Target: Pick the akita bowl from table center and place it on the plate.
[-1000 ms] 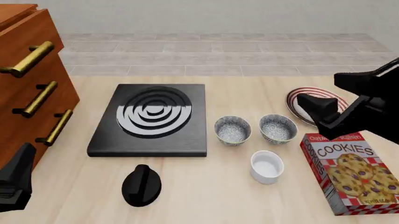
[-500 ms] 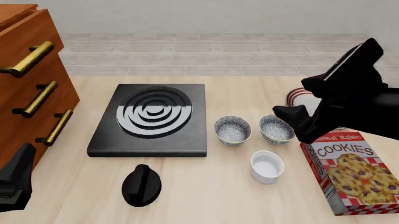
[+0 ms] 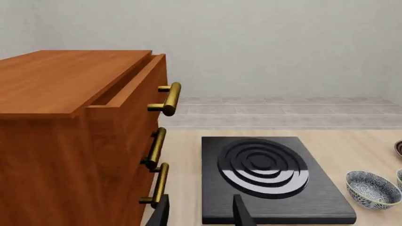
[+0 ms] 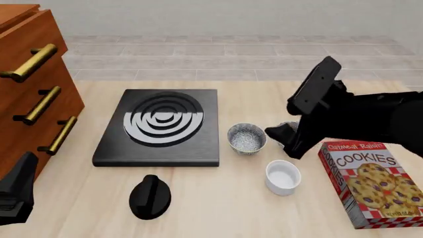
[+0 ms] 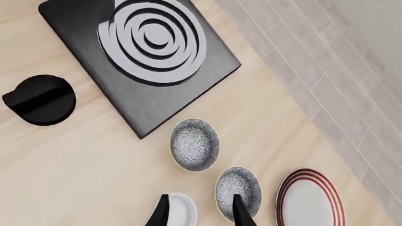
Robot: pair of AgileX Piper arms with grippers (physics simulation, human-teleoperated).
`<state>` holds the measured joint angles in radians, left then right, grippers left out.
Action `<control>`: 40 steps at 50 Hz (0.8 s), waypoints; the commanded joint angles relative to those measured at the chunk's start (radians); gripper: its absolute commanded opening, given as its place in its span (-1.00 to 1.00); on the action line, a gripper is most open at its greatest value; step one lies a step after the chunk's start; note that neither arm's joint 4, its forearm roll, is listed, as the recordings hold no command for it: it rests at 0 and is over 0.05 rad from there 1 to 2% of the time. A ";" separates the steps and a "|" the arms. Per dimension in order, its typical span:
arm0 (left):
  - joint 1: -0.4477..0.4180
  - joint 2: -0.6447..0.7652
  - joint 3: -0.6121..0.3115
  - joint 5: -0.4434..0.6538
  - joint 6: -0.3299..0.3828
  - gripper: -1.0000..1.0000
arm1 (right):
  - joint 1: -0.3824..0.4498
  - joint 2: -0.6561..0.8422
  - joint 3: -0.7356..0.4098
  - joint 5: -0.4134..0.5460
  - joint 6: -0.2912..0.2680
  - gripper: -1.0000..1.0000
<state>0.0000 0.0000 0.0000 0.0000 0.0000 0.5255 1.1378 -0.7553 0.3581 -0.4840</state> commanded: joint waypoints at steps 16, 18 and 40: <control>0.000 0.000 0.000 0.000 0.000 1.00 | 0.042 0.255 -0.047 -0.033 -0.076 1.00; 0.000 0.000 0.000 0.000 0.000 1.00 | 0.039 0.264 -0.046 -0.035 -0.080 1.00; 0.000 0.000 0.000 0.000 0.000 1.00 | 0.042 0.386 -0.041 -0.100 -0.144 1.00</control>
<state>0.0000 0.0000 0.0000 0.0000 0.0000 0.5454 1.4731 -0.7989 0.2770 -0.6079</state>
